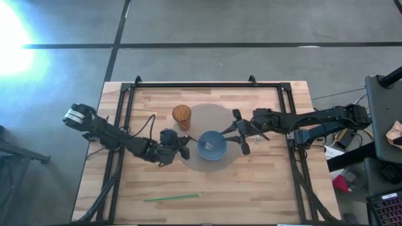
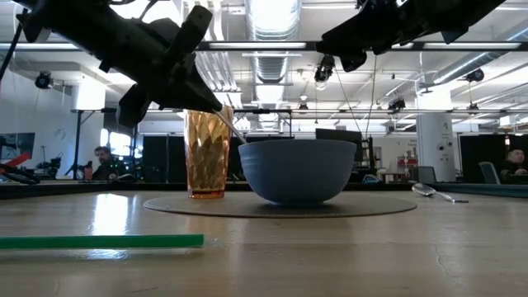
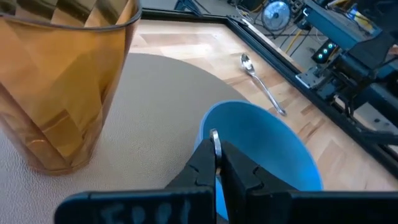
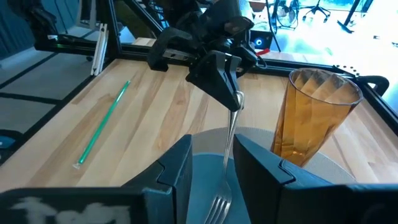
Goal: Pick & Place Utensil
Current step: Put the fork into the bowl
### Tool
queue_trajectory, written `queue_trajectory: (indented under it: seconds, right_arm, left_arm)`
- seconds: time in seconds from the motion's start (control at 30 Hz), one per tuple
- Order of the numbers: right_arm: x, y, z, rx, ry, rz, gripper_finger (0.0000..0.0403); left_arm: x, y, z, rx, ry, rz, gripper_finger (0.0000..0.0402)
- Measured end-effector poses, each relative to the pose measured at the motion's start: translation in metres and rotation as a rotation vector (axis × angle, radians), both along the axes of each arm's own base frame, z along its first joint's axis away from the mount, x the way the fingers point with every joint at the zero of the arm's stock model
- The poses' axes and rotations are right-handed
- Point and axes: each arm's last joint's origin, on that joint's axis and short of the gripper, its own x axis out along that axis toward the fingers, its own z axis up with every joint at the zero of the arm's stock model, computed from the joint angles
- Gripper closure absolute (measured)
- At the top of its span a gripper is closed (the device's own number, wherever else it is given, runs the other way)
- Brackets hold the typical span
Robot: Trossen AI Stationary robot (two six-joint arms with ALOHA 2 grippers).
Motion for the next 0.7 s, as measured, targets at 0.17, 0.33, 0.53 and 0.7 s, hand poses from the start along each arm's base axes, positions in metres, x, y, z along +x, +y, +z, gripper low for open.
queue_trajectory:
  seconds: [0.17, 0.33, 0.53, 0.7]
  right_arm:
    - [0.0000, 0.0000, -0.0001, 0.000, 0.000, 0.000, 0.0302]
    - [0.0000, 0.0000, -0.0001, 0.000, 0.000, 0.000, 0.0310]
    - [0.0000, 0.0000, -0.0001, 0.000, 0.000, 0.000, 0.0317]
    - [0.0000, 0.0000, -0.0001, 0.000, 0.000, 0.000, 0.0322]
  left_arm:
    - [-0.0004, 0.0002, -0.0008, 0.035, 0.035, -0.020, 0.0390]
    - [-0.0023, 0.0007, -0.0039, 0.019, 0.056, -0.012, 0.0387]
    - [-0.0026, 0.0009, -0.0046, 0.010, 0.060, -0.013, 0.0384]
    - [-0.0026, 0.0009, -0.0050, 0.006, 0.067, -0.022, 0.0378]
